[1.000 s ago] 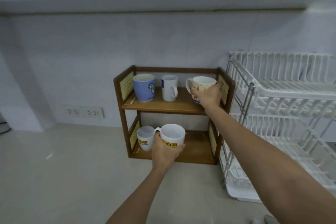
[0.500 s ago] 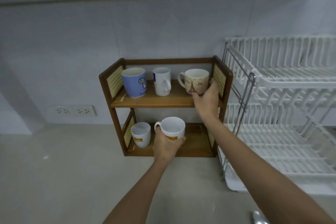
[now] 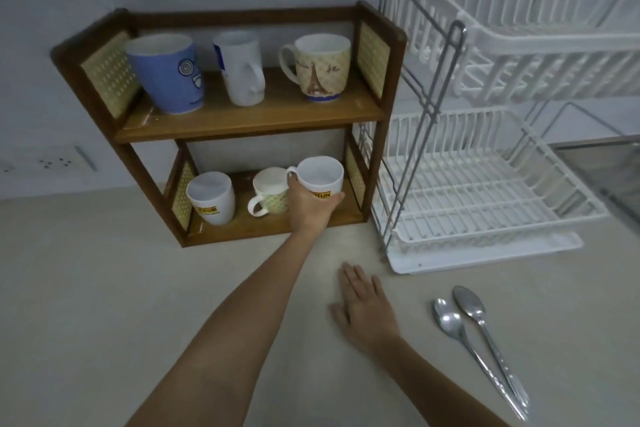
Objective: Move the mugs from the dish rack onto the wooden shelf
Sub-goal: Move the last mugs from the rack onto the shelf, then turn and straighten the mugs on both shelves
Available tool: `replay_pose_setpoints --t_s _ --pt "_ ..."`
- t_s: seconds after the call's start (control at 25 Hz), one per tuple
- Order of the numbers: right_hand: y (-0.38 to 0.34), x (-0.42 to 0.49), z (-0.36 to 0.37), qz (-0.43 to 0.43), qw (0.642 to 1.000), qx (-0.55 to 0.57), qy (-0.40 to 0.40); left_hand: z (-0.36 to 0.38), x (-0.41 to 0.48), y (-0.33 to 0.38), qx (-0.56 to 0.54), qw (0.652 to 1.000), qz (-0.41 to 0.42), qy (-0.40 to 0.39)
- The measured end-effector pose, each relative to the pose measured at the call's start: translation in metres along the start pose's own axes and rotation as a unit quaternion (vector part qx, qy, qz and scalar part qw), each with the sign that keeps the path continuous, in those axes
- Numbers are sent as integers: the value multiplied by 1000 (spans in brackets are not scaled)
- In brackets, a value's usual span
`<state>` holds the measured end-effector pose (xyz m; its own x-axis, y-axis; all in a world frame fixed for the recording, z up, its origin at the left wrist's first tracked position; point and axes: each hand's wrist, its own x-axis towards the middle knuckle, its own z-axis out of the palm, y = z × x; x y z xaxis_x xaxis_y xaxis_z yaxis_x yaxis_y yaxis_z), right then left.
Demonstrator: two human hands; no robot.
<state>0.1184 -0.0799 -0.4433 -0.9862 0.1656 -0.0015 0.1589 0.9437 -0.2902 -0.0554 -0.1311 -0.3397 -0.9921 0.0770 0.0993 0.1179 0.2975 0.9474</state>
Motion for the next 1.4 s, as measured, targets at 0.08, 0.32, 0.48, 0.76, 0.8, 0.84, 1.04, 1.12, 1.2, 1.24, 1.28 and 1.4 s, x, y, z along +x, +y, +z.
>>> replay_pose_setpoints --t_s 0.08,0.32,0.48,0.76,0.8,0.84,1.04,1.12,1.2,1.24,1.28,1.4 --pt "3 -1 5 0 1000 -25 -5 14 7 -10 -11 1000 4 4" --pt "3 3 10 15 999 -27 11 42 23 -36 1 1000 10 2" --pt "5 4 10 15 1000 -19 4 49 40 -41 -13 1000 15 -2" --pt "6 6 11 16 1000 -16 1 46 41 -43 -20 999 18 -25" --pt "5 6 11 15 1000 -17 -2 42 39 -40 -17 999 16 -32" --pt "6 6 11 11 1000 -16 -2 36 35 -36 -9 999 13 -39" --pt "0 4 -2 20 1000 -3 -21 -24 5 8 73 984 -21 -160" --pt "-9 12 -20 13 999 50 12 -70 8 37 156 946 -56 -278" --pt "-27 30 -57 -14 988 120 97 -123 23 74 186 919 -79 -339" --pt "-39 42 -80 -30 975 159 149 -149 33 94 190 912 -84 -354" --pt "-54 55 -107 -47 959 204 193 -174 41 115 192 907 -89 -364" --pt "-103 93 -197 -128 912 292 258 -232 62 170 186 907 -88 -367"
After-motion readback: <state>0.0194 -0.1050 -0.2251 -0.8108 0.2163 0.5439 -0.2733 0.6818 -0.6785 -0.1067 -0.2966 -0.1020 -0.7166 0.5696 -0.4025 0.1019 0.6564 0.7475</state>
